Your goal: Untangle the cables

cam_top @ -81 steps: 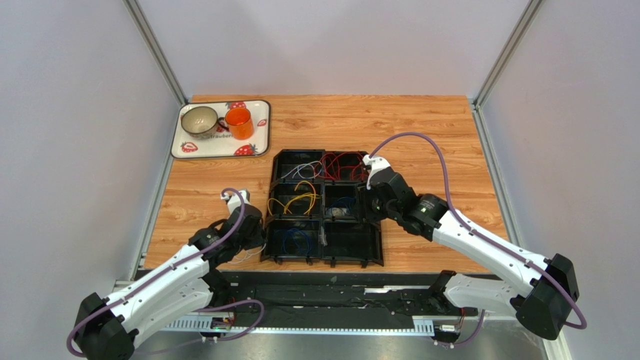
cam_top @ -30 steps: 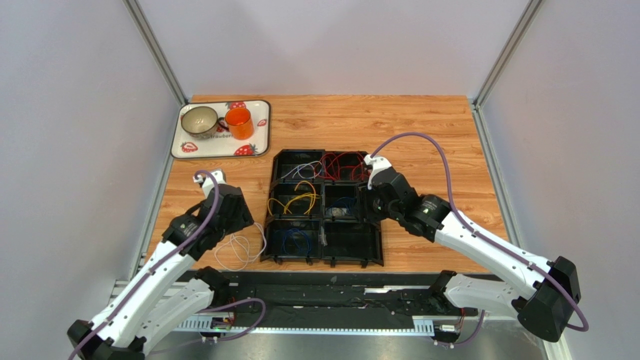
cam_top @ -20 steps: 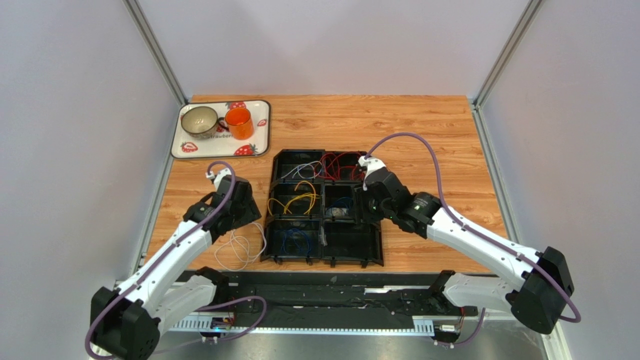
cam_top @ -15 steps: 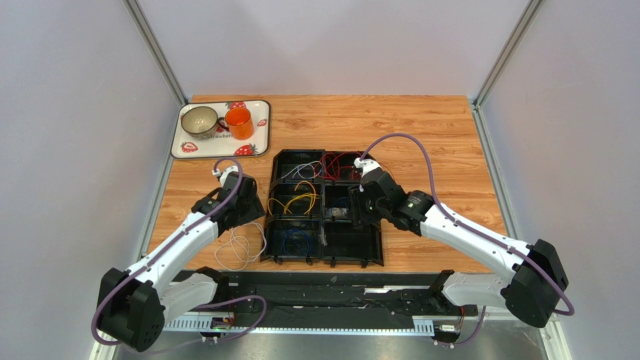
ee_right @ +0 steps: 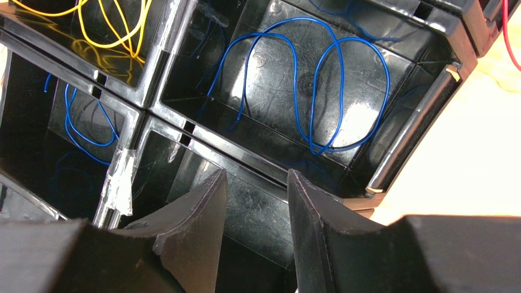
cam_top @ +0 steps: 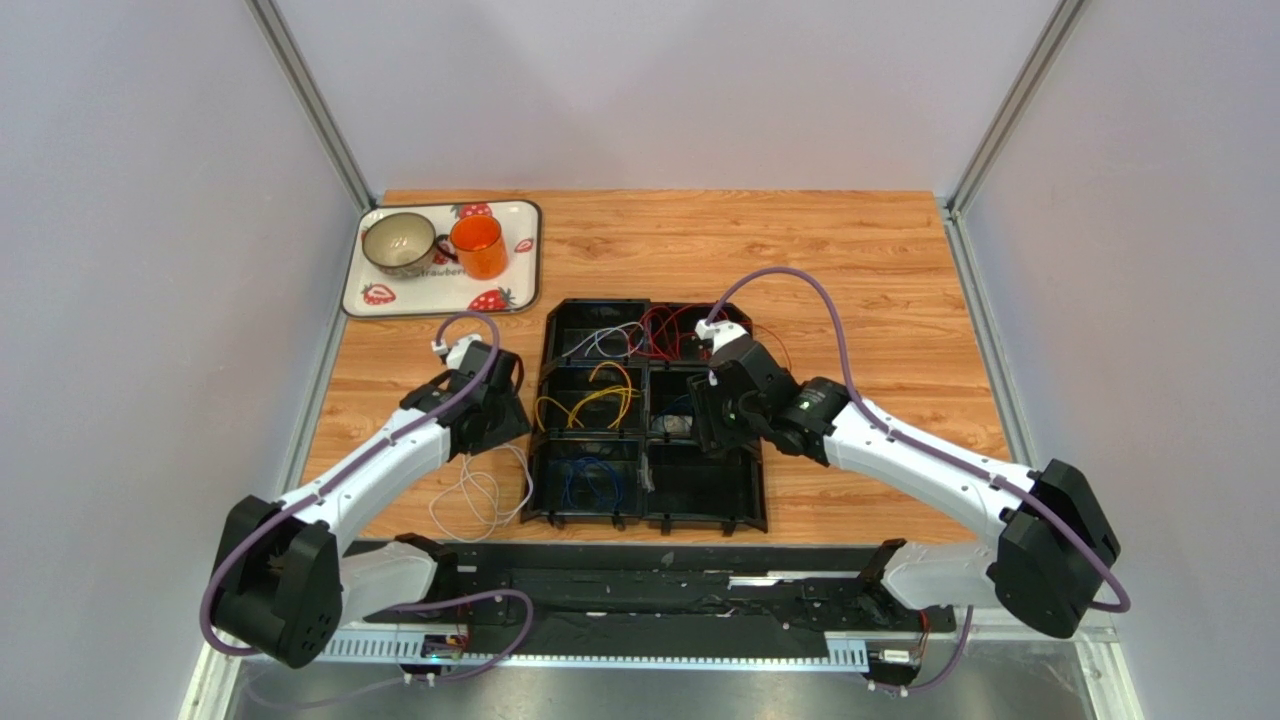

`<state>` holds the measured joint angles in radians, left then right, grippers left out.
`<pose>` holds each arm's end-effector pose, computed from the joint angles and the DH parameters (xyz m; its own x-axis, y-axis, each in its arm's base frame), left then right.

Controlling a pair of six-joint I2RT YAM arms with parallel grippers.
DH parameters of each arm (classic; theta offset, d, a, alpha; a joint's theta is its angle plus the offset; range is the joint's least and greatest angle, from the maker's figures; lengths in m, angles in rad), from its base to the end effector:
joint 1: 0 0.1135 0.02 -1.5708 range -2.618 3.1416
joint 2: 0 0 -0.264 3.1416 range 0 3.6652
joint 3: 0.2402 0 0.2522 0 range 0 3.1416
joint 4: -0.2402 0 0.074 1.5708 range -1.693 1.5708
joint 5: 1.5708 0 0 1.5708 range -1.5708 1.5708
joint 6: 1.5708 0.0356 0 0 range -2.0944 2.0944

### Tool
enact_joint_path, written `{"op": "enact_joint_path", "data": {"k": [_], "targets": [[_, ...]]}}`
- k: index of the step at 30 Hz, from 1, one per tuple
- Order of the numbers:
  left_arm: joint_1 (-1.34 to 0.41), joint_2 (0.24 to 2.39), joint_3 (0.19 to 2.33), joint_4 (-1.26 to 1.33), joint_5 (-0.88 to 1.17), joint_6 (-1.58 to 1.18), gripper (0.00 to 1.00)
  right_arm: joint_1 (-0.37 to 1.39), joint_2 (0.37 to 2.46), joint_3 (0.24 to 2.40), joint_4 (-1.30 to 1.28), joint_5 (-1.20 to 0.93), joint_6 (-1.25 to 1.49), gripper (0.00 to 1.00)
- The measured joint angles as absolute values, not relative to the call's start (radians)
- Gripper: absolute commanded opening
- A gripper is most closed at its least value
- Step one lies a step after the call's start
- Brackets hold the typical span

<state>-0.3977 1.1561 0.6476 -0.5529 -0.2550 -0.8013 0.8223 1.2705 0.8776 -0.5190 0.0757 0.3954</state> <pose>0.1968 -0.0729 0.1936 -0.7478 -0.4397 -0.4975 -0.3963 0.8967 -0.1970 0.1777 0.1874 0.2407 -0.7658 -0.2602 -0.5880 -0.4379 0.8807 0.1806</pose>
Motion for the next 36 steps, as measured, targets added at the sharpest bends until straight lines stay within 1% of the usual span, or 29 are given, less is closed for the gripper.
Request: {"op": "enact_joint_path", "data": {"k": [9,15,20,23,24,26,27,29,30,36], "targets": [[-0.397,1.155,0.604,-0.562,-0.275,-0.837,0.54,0.822,1.300,0.889,-0.510,0.063,0.384,0.44],[-0.394,1.171,0.596,-0.550,-0.274,-0.837,0.46,0.822,1.302,0.893,-0.506,0.059,0.372,0.44],[-0.392,1.204,0.596,-0.537,-0.270,-0.835,0.44,0.822,1.302,0.898,-0.503,0.059,0.369,0.44],[-0.392,1.214,0.596,-0.530,-0.270,-0.834,0.38,0.823,1.302,0.898,-0.503,0.059,0.369,0.44],[-0.392,1.217,0.596,-0.529,-0.270,-0.833,0.31,0.822,1.302,0.898,-0.503,0.059,0.369,0.44],[-0.392,1.220,0.596,-0.528,-0.269,-0.832,0.24,0.823,1.302,0.898,-0.503,0.059,0.368,0.44],[-0.392,1.220,0.596,-0.526,-0.268,-0.831,0.16,0.823,1.302,0.898,-0.503,0.059,0.368,0.44],[-0.392,1.220,0.596,-0.523,-0.267,-0.831,0.08,0.822,1.302,0.898,-0.503,0.059,0.368,0.44],[-0.392,1.220,0.596,-0.521,-0.266,-0.829,0.00,0.822,1.302,0.898,-0.503,0.059,0.368,0.44],[-0.392,1.209,0.606,-0.536,-0.264,-0.823,0.00,0.822,1.302,0.899,-0.504,0.059,0.368,0.44]]}}
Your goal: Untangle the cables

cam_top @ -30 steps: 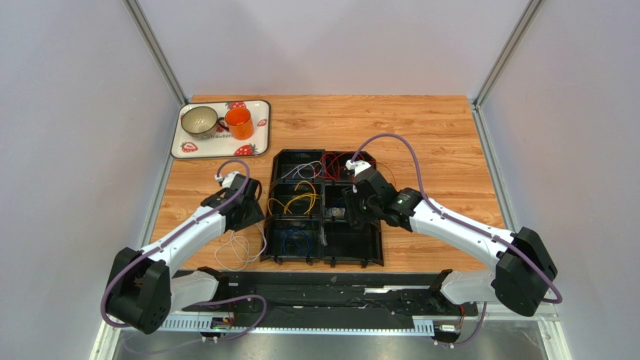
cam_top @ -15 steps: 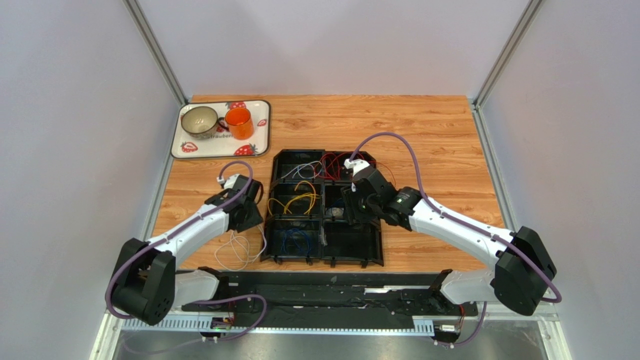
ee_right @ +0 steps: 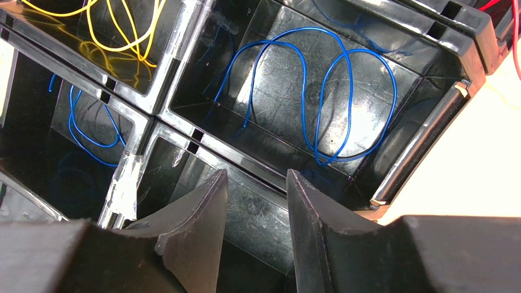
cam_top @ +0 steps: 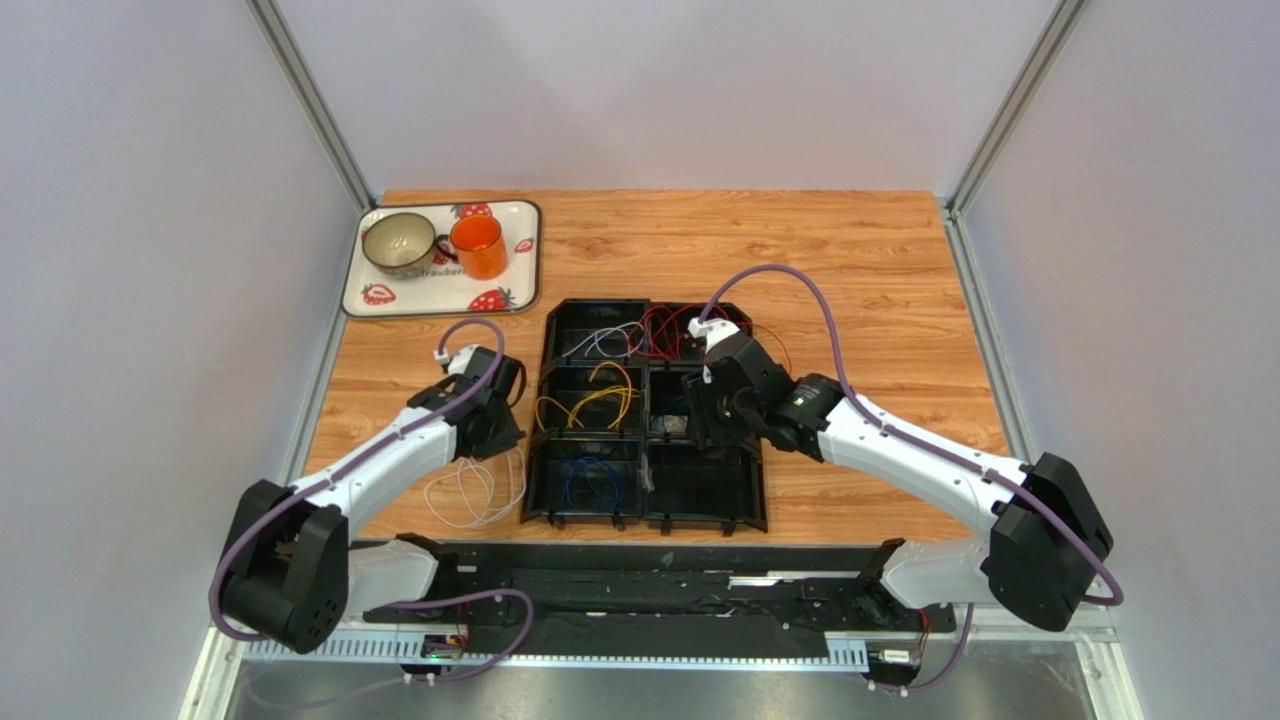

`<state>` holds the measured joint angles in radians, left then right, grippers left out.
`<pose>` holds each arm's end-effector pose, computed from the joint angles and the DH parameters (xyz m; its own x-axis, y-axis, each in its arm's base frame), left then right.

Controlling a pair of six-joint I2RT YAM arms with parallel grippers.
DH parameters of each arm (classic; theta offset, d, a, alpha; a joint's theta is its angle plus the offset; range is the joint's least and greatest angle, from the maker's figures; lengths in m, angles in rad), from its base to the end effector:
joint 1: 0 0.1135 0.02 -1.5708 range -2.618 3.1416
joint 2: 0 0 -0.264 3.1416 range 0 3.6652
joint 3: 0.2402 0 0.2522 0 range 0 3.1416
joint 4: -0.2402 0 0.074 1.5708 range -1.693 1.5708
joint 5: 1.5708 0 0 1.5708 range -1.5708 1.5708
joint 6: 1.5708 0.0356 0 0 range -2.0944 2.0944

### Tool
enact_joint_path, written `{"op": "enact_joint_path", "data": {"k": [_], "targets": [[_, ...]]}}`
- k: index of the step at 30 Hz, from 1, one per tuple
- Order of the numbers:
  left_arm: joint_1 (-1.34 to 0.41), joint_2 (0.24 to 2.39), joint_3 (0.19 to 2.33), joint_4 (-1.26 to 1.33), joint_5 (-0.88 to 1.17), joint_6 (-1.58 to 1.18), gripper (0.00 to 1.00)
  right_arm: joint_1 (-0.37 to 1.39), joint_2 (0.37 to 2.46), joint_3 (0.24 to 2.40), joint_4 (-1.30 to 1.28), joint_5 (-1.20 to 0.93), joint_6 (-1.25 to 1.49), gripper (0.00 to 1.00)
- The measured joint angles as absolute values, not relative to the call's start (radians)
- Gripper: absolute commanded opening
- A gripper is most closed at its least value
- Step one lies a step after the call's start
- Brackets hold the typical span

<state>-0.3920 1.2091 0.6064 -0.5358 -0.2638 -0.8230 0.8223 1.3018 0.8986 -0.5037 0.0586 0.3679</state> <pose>0.1956 -0.0708 0.1726 -0.7670 -0.4488 -0.4585 -0.4331 0.8894 -0.1462 0.1827 0.1936 0.2408 -0.7544 -0.2846 -0.5916 -0.4668 0.8661 0.1786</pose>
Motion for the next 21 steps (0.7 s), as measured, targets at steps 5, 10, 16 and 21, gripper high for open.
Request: {"op": "enact_joint_path", "data": {"k": [5,10,16,21], "targets": [[-0.392,1.120,0.690,-0.609,-0.265,-0.801,0.00,0.822,1.299,0.899,-0.504,0.057,0.369,0.44],[-0.392,0.991,0.838,-0.680,-0.273,-0.751,0.00,0.823,1.283,0.899,-0.504,0.049,0.371,0.44],[-0.392,0.849,0.999,-0.752,-0.270,-0.677,0.00,0.822,1.258,0.899,-0.504,0.031,0.384,0.44],[-0.392,0.748,1.132,-0.782,-0.243,-0.597,0.00,0.823,1.248,0.899,-0.504,0.020,0.398,0.44]]}}
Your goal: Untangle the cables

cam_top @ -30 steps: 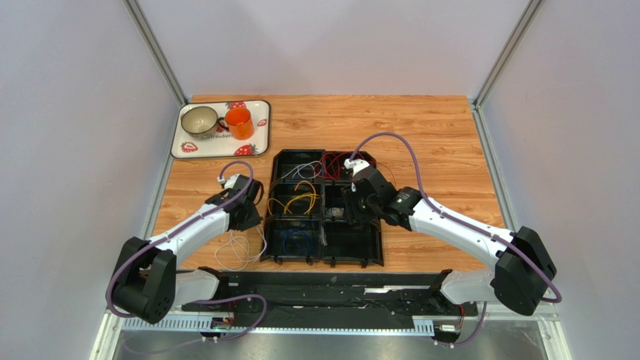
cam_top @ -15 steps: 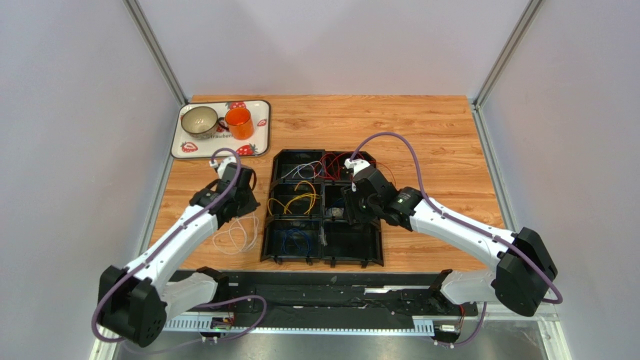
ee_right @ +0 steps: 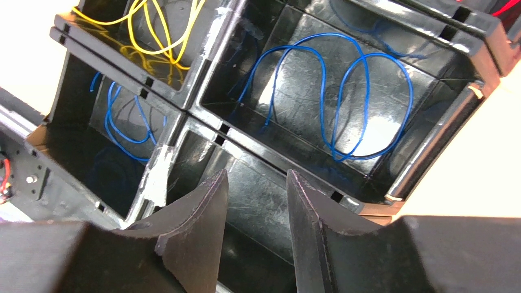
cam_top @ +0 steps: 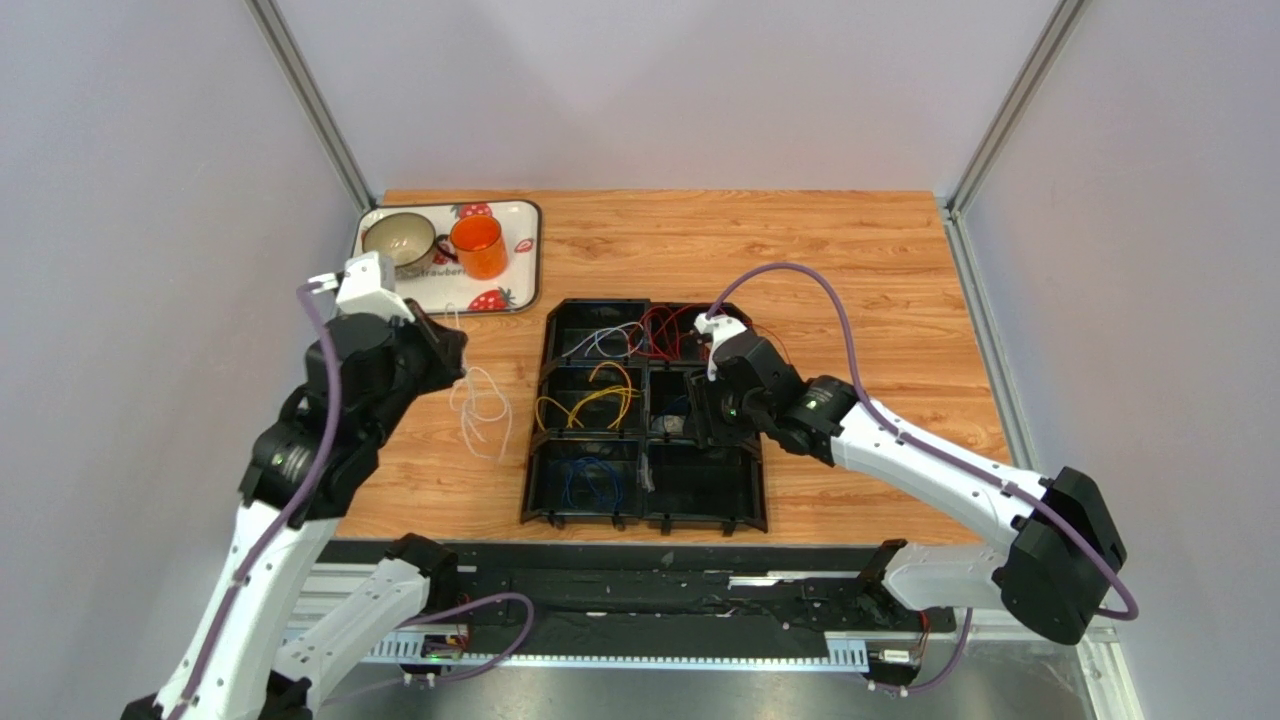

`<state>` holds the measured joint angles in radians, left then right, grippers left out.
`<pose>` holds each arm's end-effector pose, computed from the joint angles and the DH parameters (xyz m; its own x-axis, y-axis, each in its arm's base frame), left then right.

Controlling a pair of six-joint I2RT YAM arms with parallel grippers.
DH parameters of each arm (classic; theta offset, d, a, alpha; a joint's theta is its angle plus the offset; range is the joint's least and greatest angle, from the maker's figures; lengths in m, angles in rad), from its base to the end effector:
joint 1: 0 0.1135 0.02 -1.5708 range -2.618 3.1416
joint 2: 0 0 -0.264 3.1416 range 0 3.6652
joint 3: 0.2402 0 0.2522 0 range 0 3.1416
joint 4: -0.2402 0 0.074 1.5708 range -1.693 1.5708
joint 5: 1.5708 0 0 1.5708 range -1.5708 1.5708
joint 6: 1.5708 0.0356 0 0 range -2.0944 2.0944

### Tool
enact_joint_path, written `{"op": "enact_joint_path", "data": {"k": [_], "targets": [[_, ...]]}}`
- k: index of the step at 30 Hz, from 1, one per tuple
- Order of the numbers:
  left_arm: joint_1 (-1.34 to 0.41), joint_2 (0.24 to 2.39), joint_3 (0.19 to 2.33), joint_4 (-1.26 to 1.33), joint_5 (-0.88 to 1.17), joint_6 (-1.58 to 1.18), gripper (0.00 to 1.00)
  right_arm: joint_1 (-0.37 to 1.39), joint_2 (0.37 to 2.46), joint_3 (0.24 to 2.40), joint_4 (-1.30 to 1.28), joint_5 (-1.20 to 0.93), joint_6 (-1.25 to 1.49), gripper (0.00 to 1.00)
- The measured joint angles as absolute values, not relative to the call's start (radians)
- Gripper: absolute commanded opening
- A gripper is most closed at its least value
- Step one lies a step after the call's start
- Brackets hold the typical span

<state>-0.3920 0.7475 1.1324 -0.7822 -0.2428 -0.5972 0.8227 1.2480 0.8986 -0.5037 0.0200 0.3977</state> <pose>0.1243 -0.0421 0.3985 -0.3890 -0.4298 -0.8148 -0.0638 0.8949 -0.4416 0.1767 0.1894 0.2538 -0.7528 -0.2419 -0.6122 -0.4689 0.8498 0.2408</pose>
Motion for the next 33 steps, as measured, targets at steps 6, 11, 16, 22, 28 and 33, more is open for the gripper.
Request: {"op": "enact_joint_path", "data": {"k": [6,11,16,22,28,33], "targets": [[-0.392,0.630,1.190,-0.733,-0.150,-0.495,0.00,0.828,1.235,0.899,-0.503,-0.008,0.415,0.44],[-0.392,0.603,1.204,-0.671,-0.050,-0.461,0.00,0.833,1.218,0.899,-0.504,-0.019,0.427,0.44],[-0.392,0.605,1.204,-0.625,0.036,-0.462,0.00,0.837,1.184,0.899,-0.503,-0.031,0.439,0.47],[-0.392,0.622,1.195,-0.568,0.114,-0.484,0.00,0.851,1.098,0.884,-0.449,-0.138,0.444,0.55],[-0.392,0.635,1.174,-0.489,0.218,-0.523,0.00,0.882,1.057,0.888,-0.373,-0.244,0.453,0.59],[-0.392,0.658,1.166,-0.434,0.308,-0.553,0.00,0.890,1.122,0.923,-0.332,-0.281,0.489,0.71]]}}
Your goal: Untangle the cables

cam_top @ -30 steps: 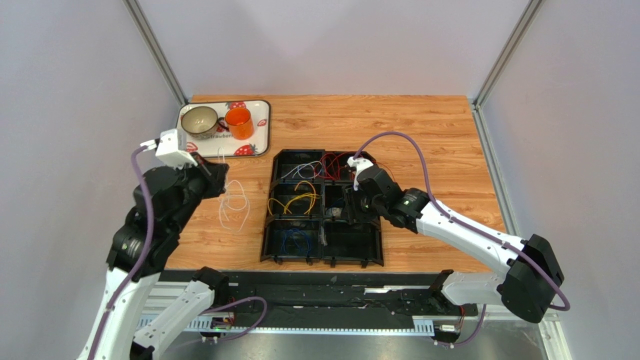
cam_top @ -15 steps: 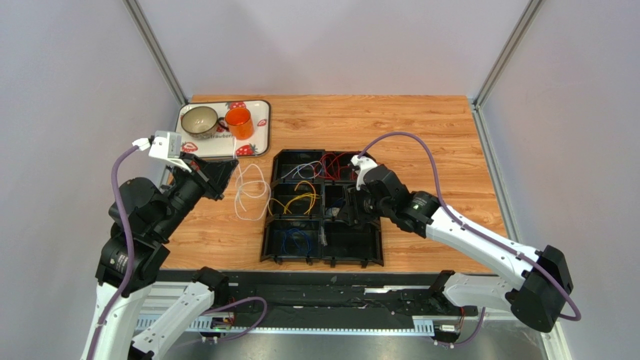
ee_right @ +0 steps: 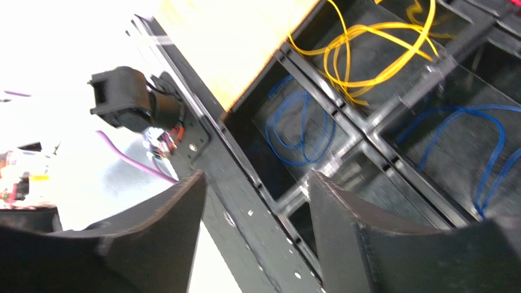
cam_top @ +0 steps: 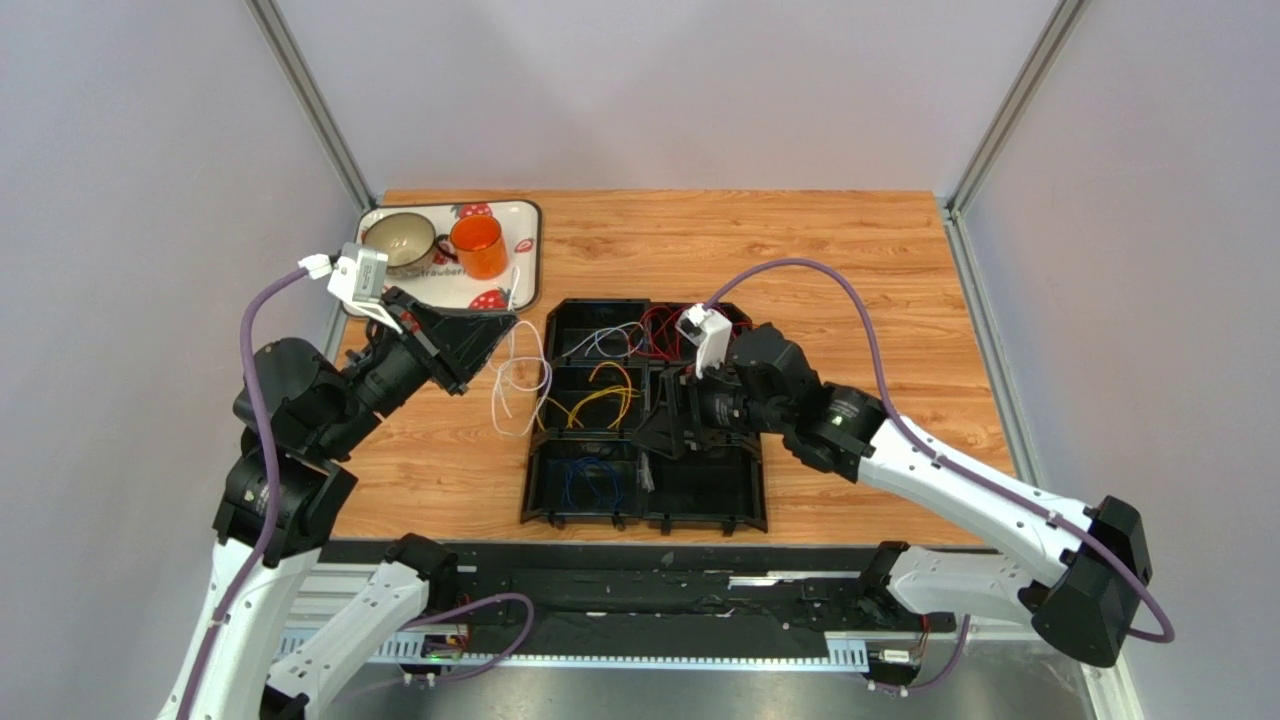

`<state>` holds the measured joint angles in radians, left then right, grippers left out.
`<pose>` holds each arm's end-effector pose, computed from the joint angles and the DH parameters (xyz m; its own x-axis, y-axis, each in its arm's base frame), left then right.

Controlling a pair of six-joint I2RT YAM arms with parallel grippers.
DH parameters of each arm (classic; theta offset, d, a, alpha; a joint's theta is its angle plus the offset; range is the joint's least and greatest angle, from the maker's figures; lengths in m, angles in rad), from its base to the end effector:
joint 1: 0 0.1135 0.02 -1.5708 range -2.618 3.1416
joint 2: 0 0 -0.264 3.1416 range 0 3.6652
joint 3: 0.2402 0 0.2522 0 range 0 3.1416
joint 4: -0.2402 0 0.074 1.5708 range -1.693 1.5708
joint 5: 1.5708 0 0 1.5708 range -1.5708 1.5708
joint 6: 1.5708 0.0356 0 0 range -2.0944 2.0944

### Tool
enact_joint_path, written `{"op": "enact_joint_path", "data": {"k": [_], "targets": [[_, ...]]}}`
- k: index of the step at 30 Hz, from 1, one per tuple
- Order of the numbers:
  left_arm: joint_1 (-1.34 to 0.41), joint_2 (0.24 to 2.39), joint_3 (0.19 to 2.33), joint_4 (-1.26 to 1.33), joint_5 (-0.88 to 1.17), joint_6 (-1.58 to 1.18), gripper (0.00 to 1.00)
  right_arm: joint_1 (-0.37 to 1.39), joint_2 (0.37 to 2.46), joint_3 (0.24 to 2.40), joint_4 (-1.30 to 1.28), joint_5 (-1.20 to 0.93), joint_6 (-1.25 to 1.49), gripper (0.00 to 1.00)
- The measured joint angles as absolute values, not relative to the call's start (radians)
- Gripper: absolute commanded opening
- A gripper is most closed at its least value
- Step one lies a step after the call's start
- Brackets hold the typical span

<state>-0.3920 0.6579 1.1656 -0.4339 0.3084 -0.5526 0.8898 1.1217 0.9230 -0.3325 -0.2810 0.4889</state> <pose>0.0916 -0.0496 0.4544 -0.2799 -0.4255 -0.8606 0.5837 0.6363 -0.5044 0.1501 0.2010 0.3070 -0.7028 -0.1506 -0.6952 -0.6421 0.5549 0.5290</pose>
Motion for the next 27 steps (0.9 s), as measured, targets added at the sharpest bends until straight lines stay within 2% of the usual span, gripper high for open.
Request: {"op": "enact_joint_path", "data": {"k": [8,15,27], "targets": [[-0.392,0.662,1.164,-0.390,0.421,-0.570,0.00,0.890,1.244,1.084,-0.304,-0.294,0.505,0.79],[-0.392,0.663,1.164,-0.361,0.490,-0.579,0.00,0.890,1.327,1.175,-0.287,-0.289,0.505,0.80],[-0.392,0.663,1.164,-0.354,0.527,-0.582,0.00,0.890,1.427,1.187,-0.250,-0.329,0.527,0.80]]}}
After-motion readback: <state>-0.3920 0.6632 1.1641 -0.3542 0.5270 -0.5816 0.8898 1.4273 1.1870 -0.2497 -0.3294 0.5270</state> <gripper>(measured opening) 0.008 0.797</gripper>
